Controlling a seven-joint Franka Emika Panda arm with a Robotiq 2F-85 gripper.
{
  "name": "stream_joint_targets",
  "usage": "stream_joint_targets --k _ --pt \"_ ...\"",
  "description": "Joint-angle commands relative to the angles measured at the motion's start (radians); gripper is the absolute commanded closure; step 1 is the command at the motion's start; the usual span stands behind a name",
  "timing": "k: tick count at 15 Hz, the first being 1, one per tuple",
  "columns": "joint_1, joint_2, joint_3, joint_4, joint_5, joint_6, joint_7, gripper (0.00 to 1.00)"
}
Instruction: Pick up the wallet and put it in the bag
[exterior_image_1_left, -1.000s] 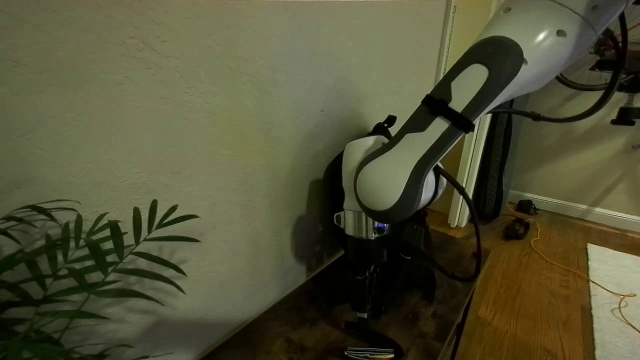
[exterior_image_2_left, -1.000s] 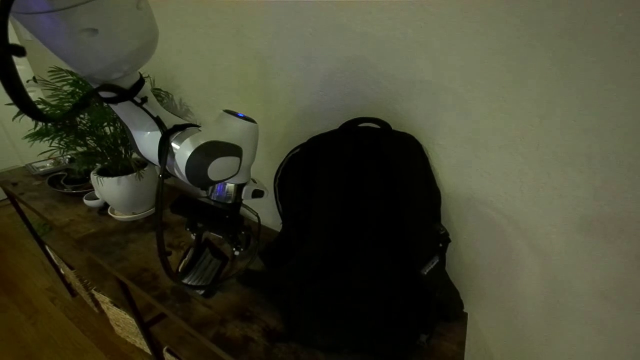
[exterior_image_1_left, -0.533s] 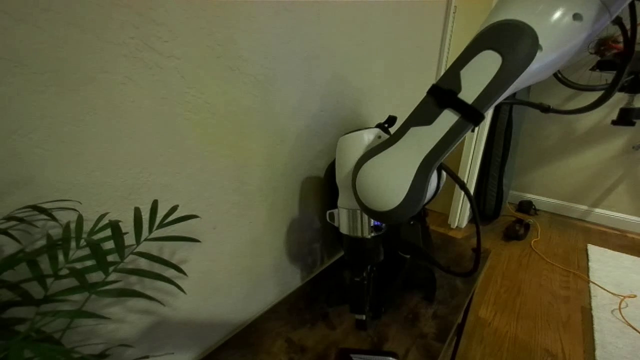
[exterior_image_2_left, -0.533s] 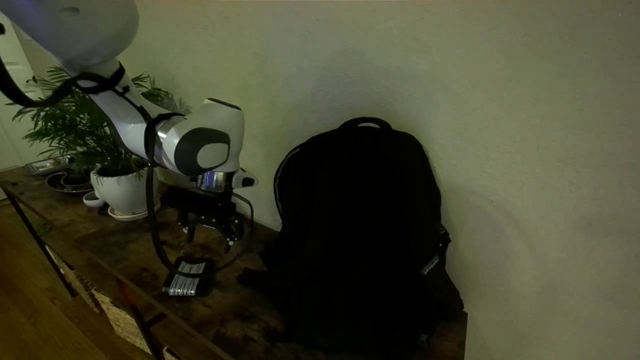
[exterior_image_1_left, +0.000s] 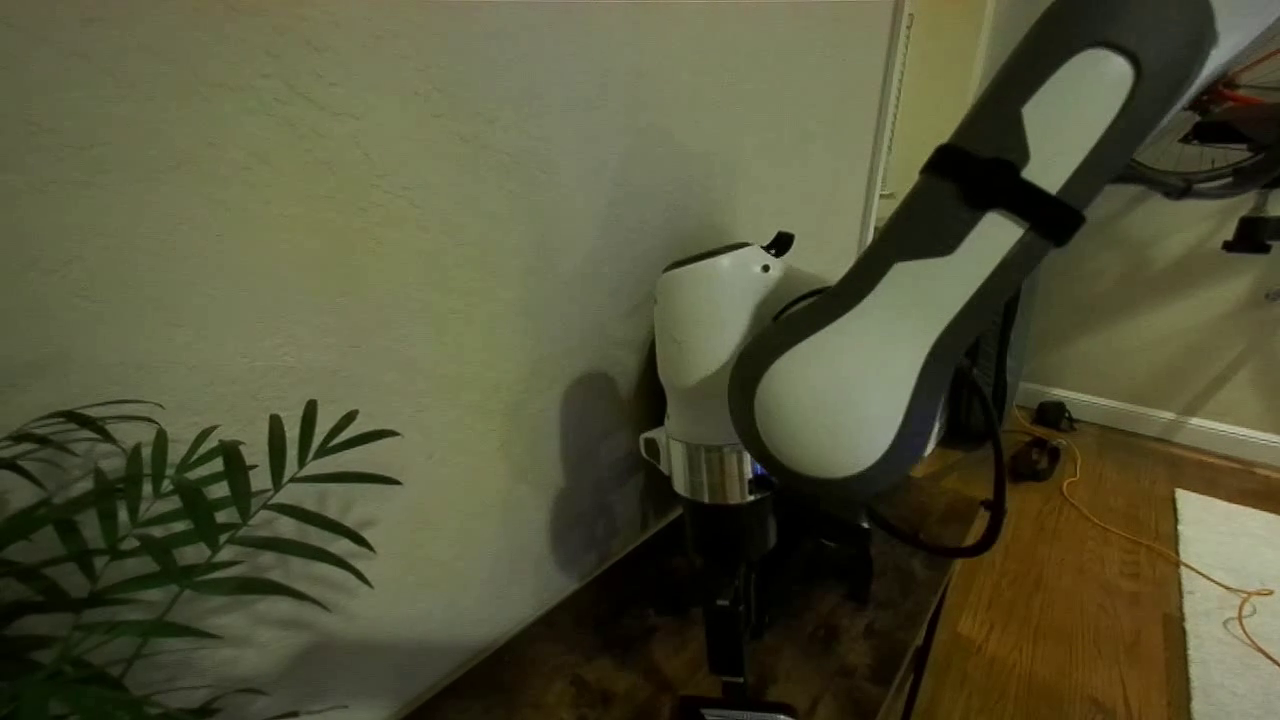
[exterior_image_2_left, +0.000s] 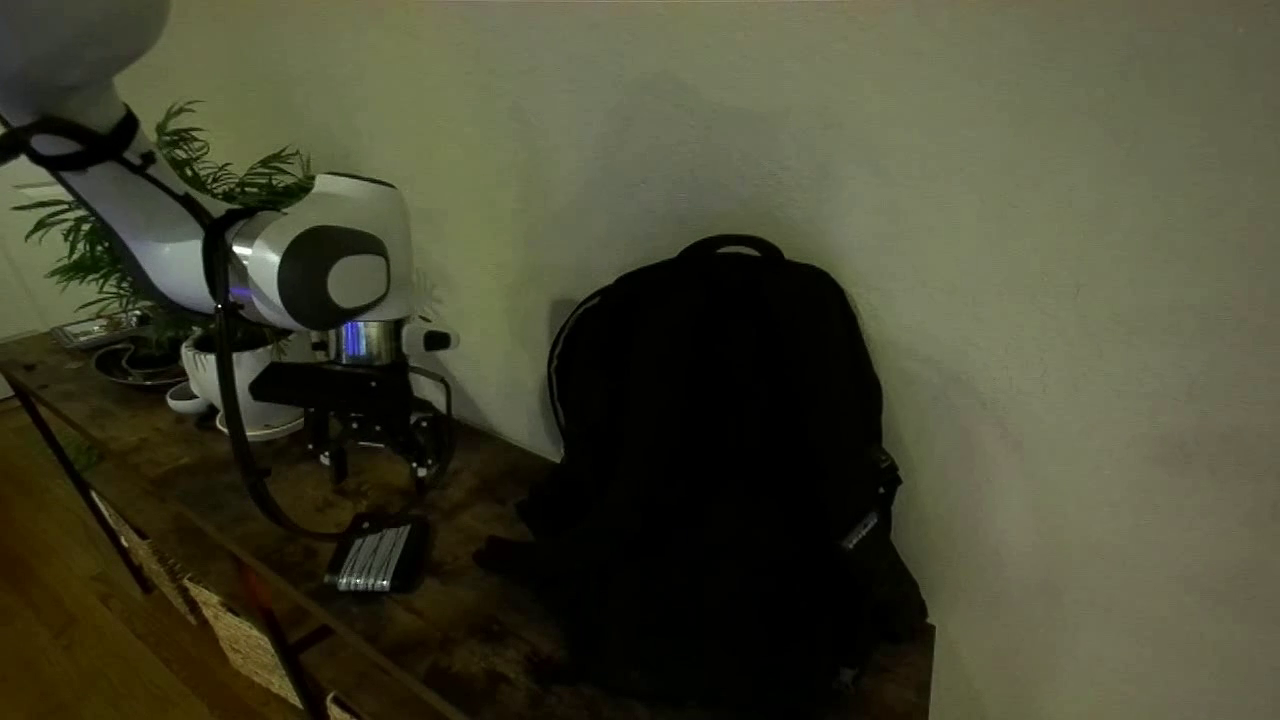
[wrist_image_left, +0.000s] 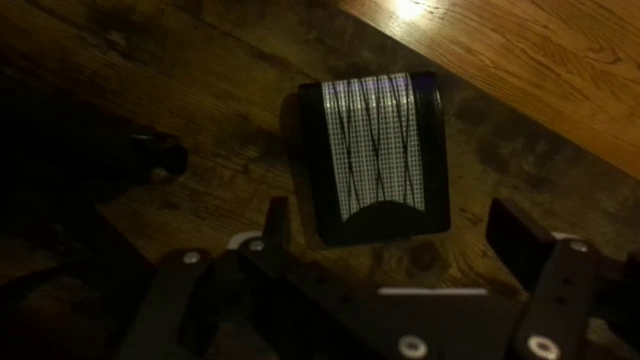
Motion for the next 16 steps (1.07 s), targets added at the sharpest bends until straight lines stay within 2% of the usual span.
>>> stream_joint_targets --k 1,6,16 --pt "0.106 -0.066 -0.078 -0.118 -0.089 0.076 0.153 0.0" --pt "0.21 -0.06 -0.141 -0.159 -0.171 0.106 0.315 0.0" --pt "0.315 0.019 -0.204 -0.127 -0.242 0.129 0.466 0.0"
